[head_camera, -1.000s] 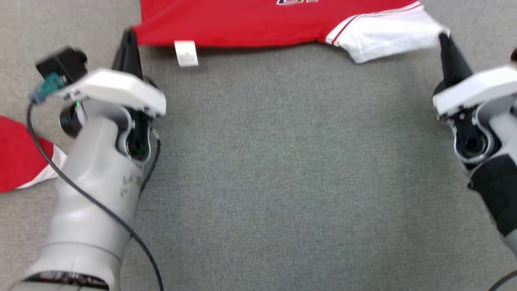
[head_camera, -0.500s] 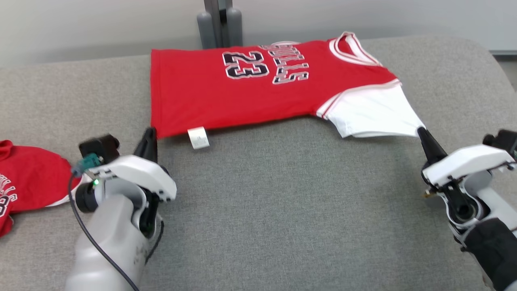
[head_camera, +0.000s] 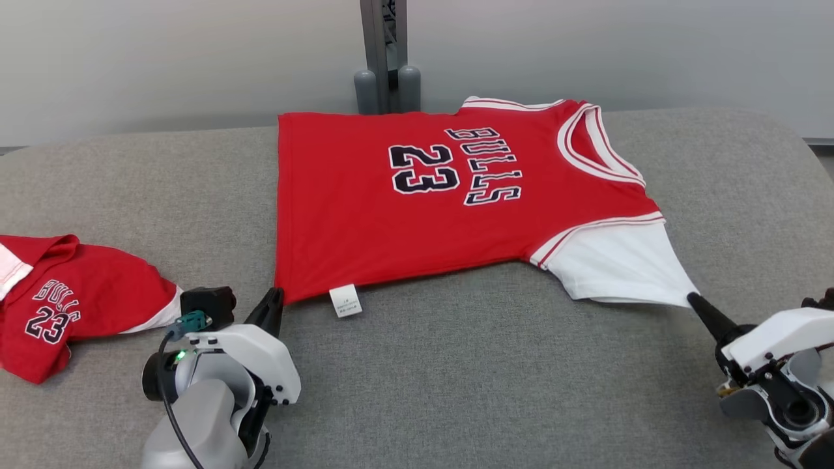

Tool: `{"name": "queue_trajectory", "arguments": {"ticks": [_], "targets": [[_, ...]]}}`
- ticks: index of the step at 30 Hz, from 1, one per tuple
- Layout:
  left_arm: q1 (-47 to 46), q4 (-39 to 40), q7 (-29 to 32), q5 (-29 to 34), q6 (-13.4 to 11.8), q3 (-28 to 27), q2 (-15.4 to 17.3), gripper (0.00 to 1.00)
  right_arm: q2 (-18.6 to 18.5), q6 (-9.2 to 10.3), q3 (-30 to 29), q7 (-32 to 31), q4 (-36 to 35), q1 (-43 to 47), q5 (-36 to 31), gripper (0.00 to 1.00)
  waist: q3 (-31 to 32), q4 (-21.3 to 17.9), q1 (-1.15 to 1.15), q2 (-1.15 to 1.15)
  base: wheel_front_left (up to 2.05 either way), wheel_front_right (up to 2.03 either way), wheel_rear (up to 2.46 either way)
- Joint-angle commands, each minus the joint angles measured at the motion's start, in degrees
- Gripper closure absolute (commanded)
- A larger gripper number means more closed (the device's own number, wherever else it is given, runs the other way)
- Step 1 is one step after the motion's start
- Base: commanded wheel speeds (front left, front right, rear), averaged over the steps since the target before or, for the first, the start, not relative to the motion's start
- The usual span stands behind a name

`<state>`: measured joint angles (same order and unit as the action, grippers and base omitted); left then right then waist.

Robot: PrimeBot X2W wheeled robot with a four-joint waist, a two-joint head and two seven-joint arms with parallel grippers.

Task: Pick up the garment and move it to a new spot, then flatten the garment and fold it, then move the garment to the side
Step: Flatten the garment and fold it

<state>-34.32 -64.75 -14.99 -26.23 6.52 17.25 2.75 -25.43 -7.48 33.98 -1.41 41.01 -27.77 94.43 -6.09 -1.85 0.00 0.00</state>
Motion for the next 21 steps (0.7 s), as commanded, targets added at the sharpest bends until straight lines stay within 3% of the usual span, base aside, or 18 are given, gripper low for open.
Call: {"name": "queue_trajectory", "arguments": {"ticks": [1,15,21], "targets": [[0.9,-0.5,-0.2,0.5,0.2,0.2,0.5,1.00,-0.9,-0.03,-0.1,-0.7,-0.4,1.6,0.5,1.00,0.6,0.4,0.00,0.00,0.00,0.00,0.00],[2.5,-3.0,0.0,0.5,0.9,3.9,2.9,1.00,-5.0,-0.03,-3.6,-13.2,-8.9,10.3,7.8,1.00,2.3,2.2,0.00,0.00,0.00,0.00,0.00],[4.0,-0.1,4.2,-1.4,0.9,9.4,4.1,1.00,-6.5,-0.04,-3.6,-20.0,-10.4,12.1,10.7,1.00,2.0,2.5,0.00,0.00,0.00,0.00,0.00]]}}
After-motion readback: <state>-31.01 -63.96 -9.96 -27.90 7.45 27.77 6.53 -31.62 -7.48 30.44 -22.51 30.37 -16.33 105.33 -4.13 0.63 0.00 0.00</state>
